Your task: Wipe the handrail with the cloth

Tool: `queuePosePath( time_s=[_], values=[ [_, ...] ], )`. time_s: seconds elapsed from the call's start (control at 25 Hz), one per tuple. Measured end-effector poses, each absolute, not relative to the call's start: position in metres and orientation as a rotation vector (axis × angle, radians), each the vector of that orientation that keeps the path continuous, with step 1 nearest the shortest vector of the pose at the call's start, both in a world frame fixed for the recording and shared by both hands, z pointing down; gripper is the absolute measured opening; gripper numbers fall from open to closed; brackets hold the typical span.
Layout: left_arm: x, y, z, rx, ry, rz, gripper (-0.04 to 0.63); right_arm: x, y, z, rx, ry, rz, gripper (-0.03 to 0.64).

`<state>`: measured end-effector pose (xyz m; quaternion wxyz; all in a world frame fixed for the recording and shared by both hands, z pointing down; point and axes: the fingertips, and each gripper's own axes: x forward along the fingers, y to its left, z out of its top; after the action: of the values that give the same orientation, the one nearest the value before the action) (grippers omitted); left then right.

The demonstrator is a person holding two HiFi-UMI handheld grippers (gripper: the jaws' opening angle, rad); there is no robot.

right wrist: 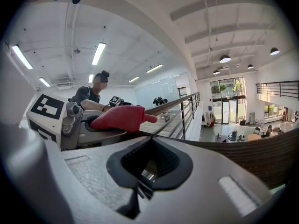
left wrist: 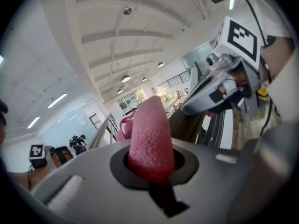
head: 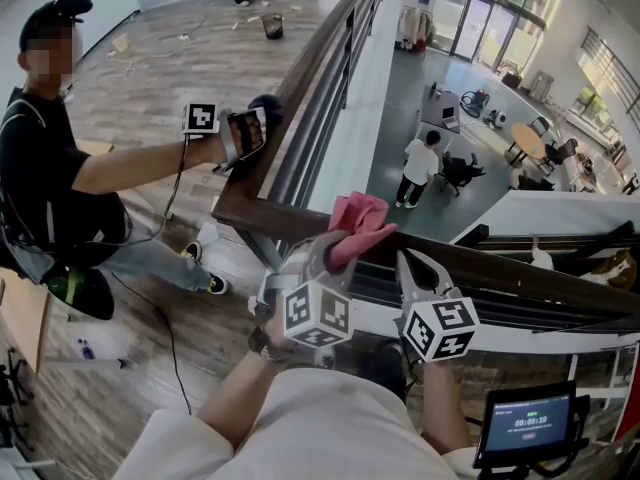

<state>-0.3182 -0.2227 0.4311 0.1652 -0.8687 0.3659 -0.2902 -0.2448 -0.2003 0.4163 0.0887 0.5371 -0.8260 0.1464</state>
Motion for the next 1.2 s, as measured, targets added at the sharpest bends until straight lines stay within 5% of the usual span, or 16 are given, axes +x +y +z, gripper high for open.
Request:
queuePosePath(
  time_s=[1.2],
  values=[
    [-0.361, -0.232, 0.432, -2.521, 1.178, -0.810, 0.037, -0.245, -0.195, 0.416, 1.601, -2.454, 0.433, 0.003]
  ],
)
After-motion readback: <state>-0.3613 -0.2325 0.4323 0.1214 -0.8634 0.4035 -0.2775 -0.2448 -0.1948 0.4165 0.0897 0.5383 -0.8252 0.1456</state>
